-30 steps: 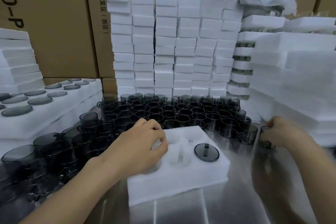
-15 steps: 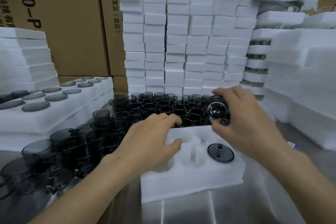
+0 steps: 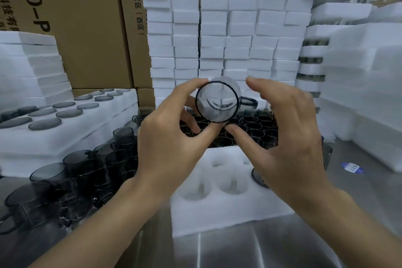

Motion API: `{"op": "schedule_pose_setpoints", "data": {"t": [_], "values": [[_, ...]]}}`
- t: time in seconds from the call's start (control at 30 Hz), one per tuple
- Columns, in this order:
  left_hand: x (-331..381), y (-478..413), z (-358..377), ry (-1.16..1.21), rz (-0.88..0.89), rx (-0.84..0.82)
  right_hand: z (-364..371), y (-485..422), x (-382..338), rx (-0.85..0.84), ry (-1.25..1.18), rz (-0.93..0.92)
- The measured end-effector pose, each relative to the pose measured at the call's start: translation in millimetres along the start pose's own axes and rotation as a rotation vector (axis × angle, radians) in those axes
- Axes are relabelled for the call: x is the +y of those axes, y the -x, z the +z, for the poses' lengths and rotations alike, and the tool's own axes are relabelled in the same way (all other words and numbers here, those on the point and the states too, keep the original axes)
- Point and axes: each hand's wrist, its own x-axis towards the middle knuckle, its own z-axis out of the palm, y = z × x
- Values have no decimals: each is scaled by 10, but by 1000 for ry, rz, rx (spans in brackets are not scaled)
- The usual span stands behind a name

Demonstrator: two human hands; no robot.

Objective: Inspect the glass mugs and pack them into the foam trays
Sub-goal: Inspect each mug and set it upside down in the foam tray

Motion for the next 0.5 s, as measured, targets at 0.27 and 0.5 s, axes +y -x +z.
{"op": "schedule_pose_setpoints", "data": {"t": [0.27, 0.5], "values": [[72, -5, -31, 81, -31, 60, 70, 36, -38, -70, -47, -29], [84, -15, -29, 155, 54, 42, 91, 63, -70, -243, 7, 85]]}}
